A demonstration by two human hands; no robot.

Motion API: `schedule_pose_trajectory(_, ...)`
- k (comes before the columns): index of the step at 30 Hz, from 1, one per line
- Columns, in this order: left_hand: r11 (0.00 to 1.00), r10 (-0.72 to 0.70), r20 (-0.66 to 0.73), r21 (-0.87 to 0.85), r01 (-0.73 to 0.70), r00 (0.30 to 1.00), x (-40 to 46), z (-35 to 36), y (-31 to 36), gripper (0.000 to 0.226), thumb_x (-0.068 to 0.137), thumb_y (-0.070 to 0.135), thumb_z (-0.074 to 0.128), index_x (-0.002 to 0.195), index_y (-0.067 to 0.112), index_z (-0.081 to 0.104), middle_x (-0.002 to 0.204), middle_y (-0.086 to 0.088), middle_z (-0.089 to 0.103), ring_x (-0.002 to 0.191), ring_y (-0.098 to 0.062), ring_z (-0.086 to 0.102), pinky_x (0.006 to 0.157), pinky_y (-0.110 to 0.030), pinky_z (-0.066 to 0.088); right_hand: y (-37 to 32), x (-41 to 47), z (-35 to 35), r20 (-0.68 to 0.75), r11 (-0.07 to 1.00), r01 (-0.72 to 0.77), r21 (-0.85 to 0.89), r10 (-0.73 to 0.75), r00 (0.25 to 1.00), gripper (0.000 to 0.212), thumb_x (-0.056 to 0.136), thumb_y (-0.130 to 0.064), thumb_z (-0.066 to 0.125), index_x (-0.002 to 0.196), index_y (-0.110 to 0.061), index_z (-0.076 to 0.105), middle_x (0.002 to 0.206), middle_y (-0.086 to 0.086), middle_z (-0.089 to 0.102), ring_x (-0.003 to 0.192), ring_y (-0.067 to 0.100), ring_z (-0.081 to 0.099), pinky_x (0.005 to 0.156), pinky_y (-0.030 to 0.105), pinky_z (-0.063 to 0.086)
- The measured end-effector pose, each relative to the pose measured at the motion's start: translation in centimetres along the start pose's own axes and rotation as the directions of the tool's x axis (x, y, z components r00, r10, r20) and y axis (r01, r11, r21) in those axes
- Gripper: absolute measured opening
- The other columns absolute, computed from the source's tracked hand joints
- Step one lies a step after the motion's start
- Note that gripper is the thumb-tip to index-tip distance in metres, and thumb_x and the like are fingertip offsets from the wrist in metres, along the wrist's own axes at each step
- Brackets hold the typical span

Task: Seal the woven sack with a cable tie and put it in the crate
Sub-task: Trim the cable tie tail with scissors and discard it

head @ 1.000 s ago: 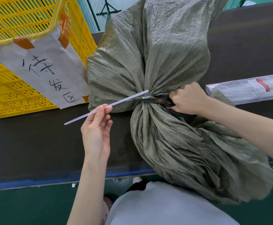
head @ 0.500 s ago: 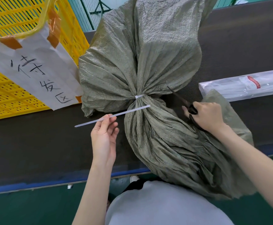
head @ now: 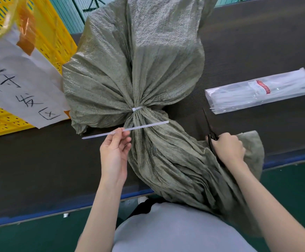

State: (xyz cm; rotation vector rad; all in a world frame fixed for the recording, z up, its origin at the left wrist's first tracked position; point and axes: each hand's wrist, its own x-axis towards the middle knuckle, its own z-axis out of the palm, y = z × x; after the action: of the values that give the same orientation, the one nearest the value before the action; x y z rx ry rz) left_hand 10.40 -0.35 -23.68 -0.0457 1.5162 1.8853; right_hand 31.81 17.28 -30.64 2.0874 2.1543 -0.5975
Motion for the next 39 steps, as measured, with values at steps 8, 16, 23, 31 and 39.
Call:
schedule_pose_trajectory(8, 1.0, 0.002, -0.003, 0.03, -0.002, 1.0, 0.1, 0.8, -0.2, 0.015, 0.096, 0.016, 0.053, 0.086, 0.014, 0.064, 0.069, 0.007, 0.068, 0.061, -0.003, 0.058, 0.06, -0.014, 0.048, -3.9, 4.1, -2.5, -0.103, 0.99, 0.095, 0.108, -0.084, 0.991, 0.039, 0.09, -0.034, 0.058, 0.106, 0.001, 0.053, 0.114, 0.028, 0.058, 0.107, 0.046, 0.053, 0.082, 0.045, 0.043)
schedule_pose_trajectory(16, 0.998, 0.006, 0.001, 0.056, -0.006, 1.0, -0.2, 0.4, -0.8, 0.014, 0.096, 0.017, 0.053, 0.088, 0.014, 0.064, 0.074, 0.005, 0.067, 0.064, -0.003, 0.058, 0.063, -0.015, 0.048, -4.5, 5.6, -0.5, -0.145, 0.958, 0.27, 0.1, -0.255, 0.956, 0.023, 0.09, -0.015, 0.059, 0.103, 0.0, 0.049, 0.108, 0.024, 0.059, 0.101, 0.043, 0.055, 0.07, 0.039, 0.038)
schedule_pose_trajectory(23, 0.997, 0.008, 0.02, 0.07, -0.01, 1.0, -0.8, 0.7, -1.2, 0.016, 0.097, 0.015, 0.052, 0.086, 0.015, 0.064, 0.073, 0.005, 0.067, 0.064, -0.004, 0.058, 0.063, -0.015, 0.048, -3.9, 4.6, 0.4, -0.188, 0.924, 0.368, 0.104, -0.345, 0.919, 0.017, 0.09, -0.008, 0.052, 0.104, 0.0, 0.056, 0.108, 0.02, 0.055, 0.097, 0.043, 0.054, 0.071, 0.039, 0.037)
schedule_pose_trajectory(31, 0.989, 0.064, 0.035, 0.128, -0.068, 0.997, -1.8, 0.4, -1.9, 0.015, 0.096, 0.014, 0.053, 0.086, 0.016, 0.065, 0.077, 0.004, 0.068, 0.066, -0.005, 0.058, 0.065, -0.015, 0.048, -5.5, -2.1, -2.8, -0.295, 0.668, 0.592, 0.452, -0.514, 0.805, 0.018, 0.086, -0.001, 0.057, 0.097, -0.006, 0.07, 0.093, 0.007, 0.067, 0.079, 0.017, 0.059, 0.075, 0.017, 0.043)
schedule_pose_trajectory(39, 0.979, 0.121, -0.008, 0.168, -0.118, 0.993, -3.4, -0.7, -2.5, 0.015, 0.096, 0.015, 0.054, 0.086, 0.015, 0.065, 0.076, 0.005, 0.069, 0.067, -0.005, 0.059, 0.066, -0.017, 0.049, -7.5, -8.0, -1.8, -0.172, 0.503, 0.748, 0.433, -0.769, 0.616, 0.019, 0.088, -0.021, 0.062, 0.102, -0.009, 0.067, 0.101, 0.002, 0.06, 0.091, 0.013, 0.054, 0.08, 0.029, 0.04)
